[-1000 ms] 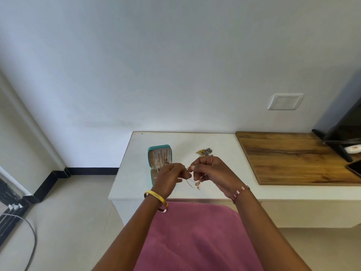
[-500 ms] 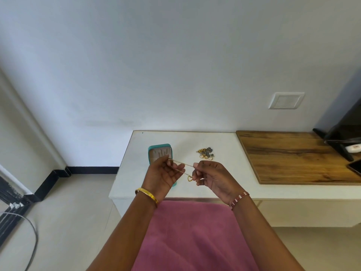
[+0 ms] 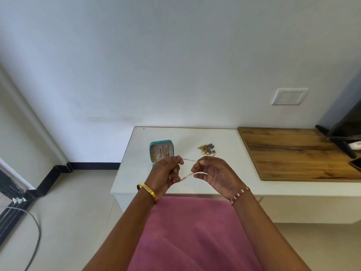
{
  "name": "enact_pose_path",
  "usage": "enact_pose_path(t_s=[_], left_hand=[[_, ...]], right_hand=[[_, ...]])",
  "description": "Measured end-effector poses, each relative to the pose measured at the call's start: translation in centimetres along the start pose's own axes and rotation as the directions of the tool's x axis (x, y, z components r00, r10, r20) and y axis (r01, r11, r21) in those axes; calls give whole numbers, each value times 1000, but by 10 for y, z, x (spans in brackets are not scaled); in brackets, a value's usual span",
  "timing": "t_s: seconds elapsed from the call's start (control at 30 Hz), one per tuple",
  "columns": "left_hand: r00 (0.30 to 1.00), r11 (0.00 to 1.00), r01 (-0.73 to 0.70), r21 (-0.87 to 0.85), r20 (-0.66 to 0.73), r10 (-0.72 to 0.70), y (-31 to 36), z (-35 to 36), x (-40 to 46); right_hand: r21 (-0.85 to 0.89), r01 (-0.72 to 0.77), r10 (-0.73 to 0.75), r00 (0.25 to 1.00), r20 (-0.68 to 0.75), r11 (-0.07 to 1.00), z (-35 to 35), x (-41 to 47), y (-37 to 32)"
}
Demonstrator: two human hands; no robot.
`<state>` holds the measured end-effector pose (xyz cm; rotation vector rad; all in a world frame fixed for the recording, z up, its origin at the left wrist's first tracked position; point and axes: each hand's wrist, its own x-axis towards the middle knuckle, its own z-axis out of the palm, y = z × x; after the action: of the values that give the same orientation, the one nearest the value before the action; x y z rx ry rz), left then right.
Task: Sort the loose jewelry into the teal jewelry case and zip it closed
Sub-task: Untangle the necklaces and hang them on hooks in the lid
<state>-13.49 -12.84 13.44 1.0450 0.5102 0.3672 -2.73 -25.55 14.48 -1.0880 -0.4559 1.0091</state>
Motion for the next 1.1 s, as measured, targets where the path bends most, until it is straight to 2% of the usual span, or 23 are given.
enact_pose_path(t_s=[0.1,0.3,0.4,0.53,0.77,0.9,1.1], left_hand=[[999,991,-49,124,-4,50,0,-1,0],[990,909,-128,397,-11,143,1,-9,6],[983,838,-154,524,-4,183,2,-15,9],[982,850,-152,504,-22,188,-1,-24,15],[989,950,-85,302,-89,117,-11,-45,31],[979,950,-55,306,-172,112,-18,-60,48],[924,904,-60,423,-319,210,-29,-84,82]], right_hand=[[-18,-32,32,999,-10,999,3,5,6],[-252,-42,33,999,-39,967,15,17,10],[-191,-26,20,999,-34,981,15,25,9],[-92,-33,28,998,-48,995,17,36,13],[-162,-51,29,991,-134,985,27,59,26],[-300,-71,20,985,-169,951,31,80,34],[-547,-84,-66,966,-249,833,33,125,54]])
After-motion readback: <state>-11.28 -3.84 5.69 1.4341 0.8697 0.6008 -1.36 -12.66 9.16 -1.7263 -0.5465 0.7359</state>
